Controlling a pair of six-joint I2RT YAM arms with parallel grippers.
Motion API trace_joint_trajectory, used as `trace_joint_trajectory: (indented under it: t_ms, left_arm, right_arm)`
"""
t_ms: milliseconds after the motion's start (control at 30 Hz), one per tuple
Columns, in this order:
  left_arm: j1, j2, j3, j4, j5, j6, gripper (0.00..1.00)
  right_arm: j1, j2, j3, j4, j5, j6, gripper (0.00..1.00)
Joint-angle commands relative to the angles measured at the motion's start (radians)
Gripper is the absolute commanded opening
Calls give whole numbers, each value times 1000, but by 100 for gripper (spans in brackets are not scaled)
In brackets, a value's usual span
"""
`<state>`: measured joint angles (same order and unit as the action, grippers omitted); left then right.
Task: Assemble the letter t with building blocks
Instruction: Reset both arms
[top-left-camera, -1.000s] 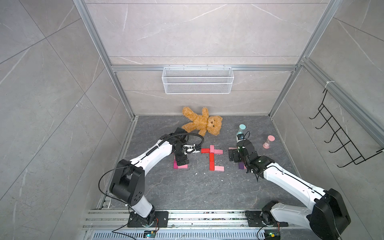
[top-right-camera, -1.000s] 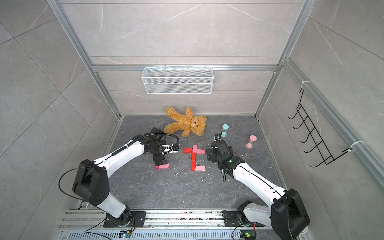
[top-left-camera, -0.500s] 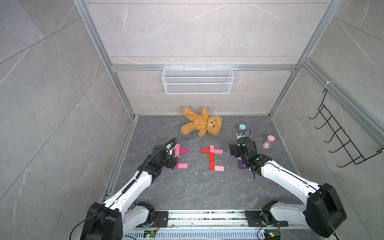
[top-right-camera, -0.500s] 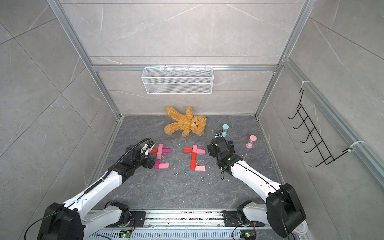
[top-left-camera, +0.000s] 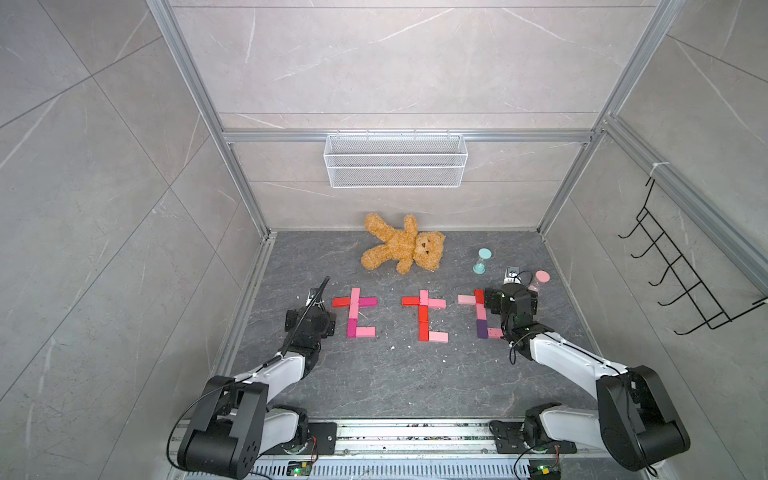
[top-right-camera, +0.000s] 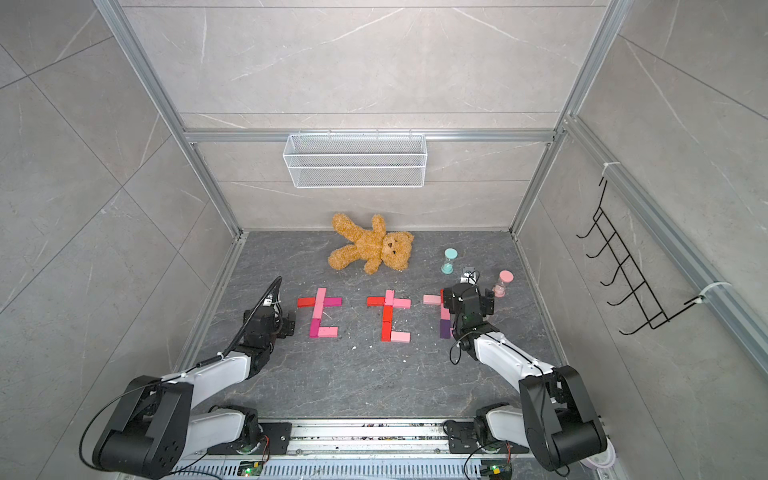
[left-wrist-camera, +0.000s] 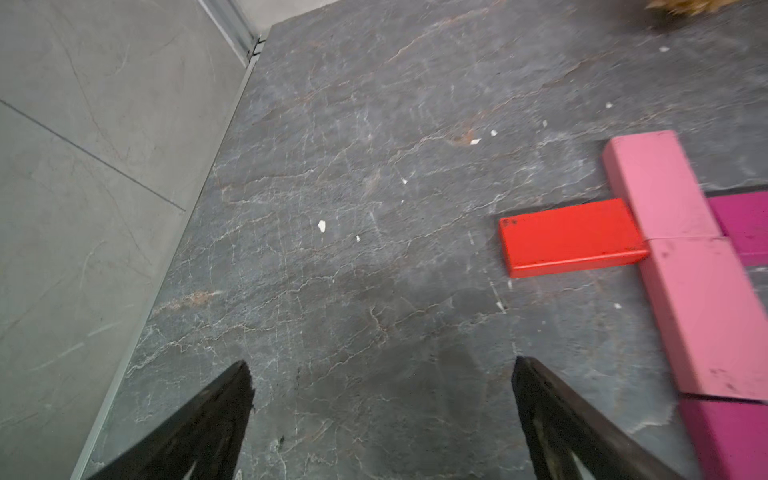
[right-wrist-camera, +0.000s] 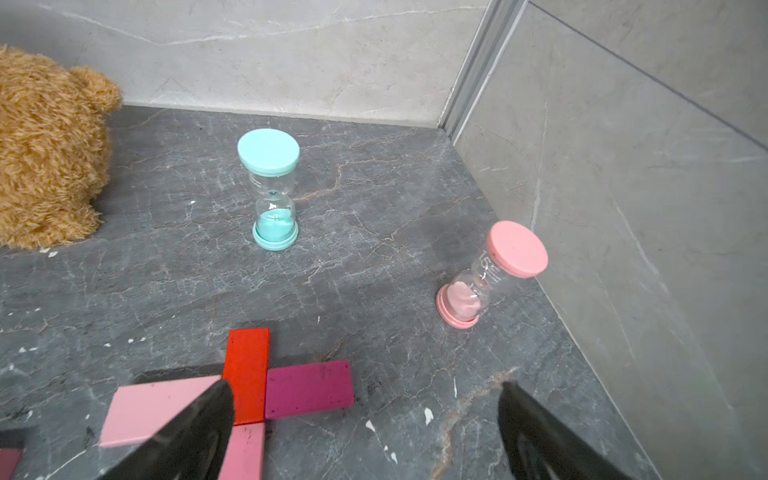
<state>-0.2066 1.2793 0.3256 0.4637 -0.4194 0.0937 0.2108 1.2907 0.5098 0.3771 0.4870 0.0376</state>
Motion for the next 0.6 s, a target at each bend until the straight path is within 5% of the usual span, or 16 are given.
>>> trace_joint_trajectory:
  t_ms: [0, 233, 400, 567]
  left_arm:
    - [23, 41, 20, 237, -29, -9, 100]
    - [53, 154, 21, 380, 16, 5, 100]
    - [90, 157, 27, 366, 44, -30, 100]
    - [186, 182, -4, 416, 208, -85, 100]
  right_arm:
    - [-37, 26, -40, 170, -88, 21, 100]
    - [-92, 158, -157, 481, -221, 10, 100]
    - [-133, 202, -131, 462, -292, 27, 100]
    - [-137, 232, -172, 564, -307, 17, 100]
